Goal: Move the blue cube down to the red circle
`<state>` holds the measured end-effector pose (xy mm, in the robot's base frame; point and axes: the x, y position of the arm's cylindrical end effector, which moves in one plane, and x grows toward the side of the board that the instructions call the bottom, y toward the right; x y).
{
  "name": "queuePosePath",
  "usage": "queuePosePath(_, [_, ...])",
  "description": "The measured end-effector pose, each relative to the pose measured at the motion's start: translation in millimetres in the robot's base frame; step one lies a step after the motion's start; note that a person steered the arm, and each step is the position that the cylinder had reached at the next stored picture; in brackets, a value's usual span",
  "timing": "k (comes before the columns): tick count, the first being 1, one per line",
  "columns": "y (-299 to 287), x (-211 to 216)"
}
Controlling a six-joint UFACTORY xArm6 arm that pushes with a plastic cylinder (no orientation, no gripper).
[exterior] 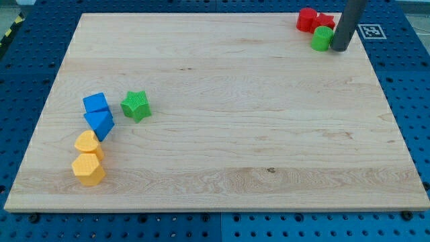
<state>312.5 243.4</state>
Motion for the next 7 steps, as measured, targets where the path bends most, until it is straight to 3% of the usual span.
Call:
queuePosePath(1, [-18.8, 35.8])
queuePosePath(5, [-443.9, 101.2])
queuePosePath(6, [-500.3, 105.9])
queuePosePath(7, [-503.3, 134.8])
